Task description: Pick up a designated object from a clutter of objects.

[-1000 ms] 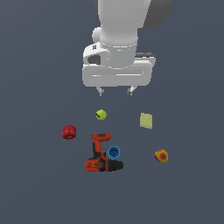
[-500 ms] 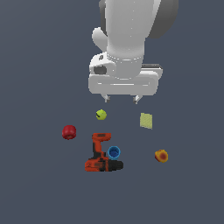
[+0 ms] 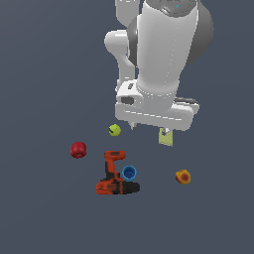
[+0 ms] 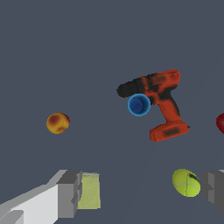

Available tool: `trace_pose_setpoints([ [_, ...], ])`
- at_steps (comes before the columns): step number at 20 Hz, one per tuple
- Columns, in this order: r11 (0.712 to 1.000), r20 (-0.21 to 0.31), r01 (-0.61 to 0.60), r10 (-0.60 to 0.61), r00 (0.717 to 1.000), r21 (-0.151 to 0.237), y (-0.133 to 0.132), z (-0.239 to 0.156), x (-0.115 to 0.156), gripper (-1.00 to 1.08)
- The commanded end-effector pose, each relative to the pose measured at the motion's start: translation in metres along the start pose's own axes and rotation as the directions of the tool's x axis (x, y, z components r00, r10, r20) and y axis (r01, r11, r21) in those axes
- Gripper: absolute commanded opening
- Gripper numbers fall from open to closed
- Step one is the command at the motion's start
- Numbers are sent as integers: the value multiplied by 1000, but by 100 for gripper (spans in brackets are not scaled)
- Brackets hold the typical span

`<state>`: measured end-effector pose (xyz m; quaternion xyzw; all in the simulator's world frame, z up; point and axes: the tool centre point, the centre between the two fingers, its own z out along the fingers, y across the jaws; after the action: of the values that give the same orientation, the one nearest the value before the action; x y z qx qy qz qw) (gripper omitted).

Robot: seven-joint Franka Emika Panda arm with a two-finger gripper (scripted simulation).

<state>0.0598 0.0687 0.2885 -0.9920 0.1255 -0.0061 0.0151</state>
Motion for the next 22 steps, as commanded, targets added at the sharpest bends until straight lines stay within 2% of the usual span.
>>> trace_pose_setpoints([
  [1, 998, 4, -56, 56, 998, 3, -12, 11, 5, 100],
  [6, 986, 12, -165, 165, 986, 6, -35, 35, 13, 100],
  [11, 962, 17, -272, 271, 962, 4, -59, 59, 20, 100],
  [16, 928, 20, -374, 374, 927, -2, -82, 85, 24, 100],
  [22, 872, 18, -489, 489, 872, -10, -110, 118, 26, 100],
])
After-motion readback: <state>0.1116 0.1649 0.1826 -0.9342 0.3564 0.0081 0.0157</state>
